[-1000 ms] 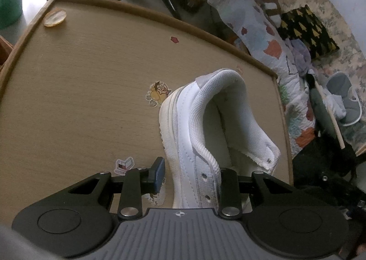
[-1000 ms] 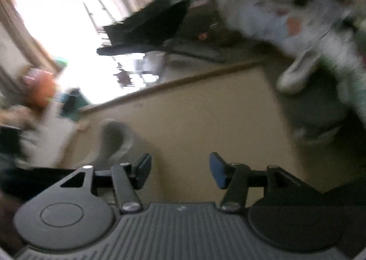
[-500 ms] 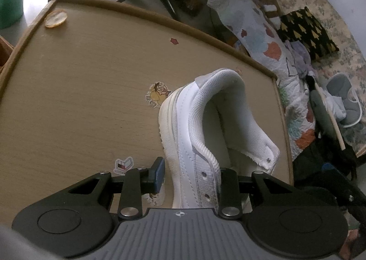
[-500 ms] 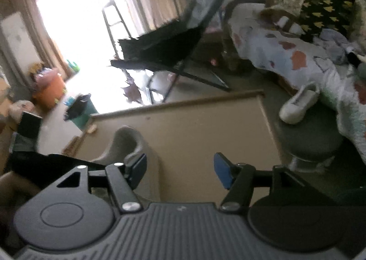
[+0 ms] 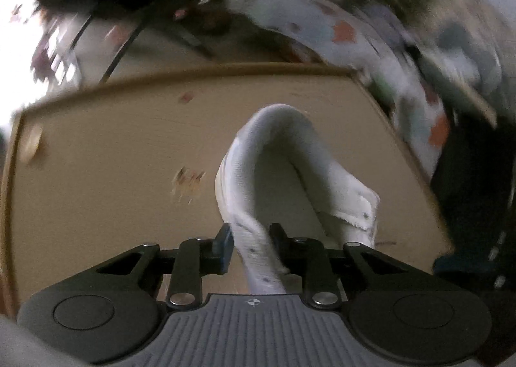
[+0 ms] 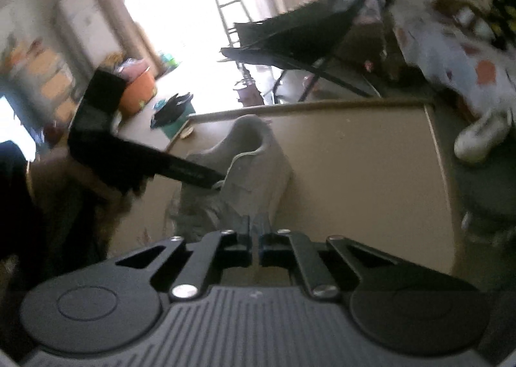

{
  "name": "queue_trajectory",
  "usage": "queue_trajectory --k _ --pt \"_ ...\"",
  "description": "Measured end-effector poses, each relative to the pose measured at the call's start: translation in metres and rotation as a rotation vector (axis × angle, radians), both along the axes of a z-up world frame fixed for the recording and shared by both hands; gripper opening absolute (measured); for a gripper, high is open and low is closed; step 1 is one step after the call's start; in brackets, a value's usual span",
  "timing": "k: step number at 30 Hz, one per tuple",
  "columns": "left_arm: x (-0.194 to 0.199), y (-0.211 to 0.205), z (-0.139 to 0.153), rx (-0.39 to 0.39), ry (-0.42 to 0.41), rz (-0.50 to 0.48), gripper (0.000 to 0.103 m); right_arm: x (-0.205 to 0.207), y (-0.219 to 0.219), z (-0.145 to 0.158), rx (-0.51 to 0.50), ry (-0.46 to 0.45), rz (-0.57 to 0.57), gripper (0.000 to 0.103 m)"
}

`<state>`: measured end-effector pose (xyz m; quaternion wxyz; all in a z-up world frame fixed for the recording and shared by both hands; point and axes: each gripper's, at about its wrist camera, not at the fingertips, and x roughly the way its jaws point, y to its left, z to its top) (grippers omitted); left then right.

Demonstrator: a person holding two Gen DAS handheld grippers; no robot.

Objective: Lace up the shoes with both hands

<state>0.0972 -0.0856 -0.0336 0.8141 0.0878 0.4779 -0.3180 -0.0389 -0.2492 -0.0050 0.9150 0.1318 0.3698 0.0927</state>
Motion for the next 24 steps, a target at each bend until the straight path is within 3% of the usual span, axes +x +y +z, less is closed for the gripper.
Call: queue_trajectory --k 4,7,10,17,24 --pt "0.017 -0.026 0.006 0.05 -0.036 -0.161 0.025 0.0 -0.005 0.001 -0.039 -0.016 0.034 0.004" --pt "0.031 -0.033 0.009 0.051 -0.022 -0.207 0.025 0.004 -0.003 0.001 -0.073 -0.025 0.037 0.006" --pt "0.037 -0.031 0.009 0.031 -0.011 -0.195 0.025 0.008 0.008 0.002 -0.116 -0.041 0.087 0.008" --pt "0.027 -0.012 -0.011 -0.089 0.05 -0.047 0.027 0.028 0.025 0.004 -0.157 -0.058 0.158 0.008" --pt "0.021 -0.012 -0.025 -0.101 0.068 -0.017 0.037 0.036 0.023 0.005 -0.19 -0.069 0.185 0.01"
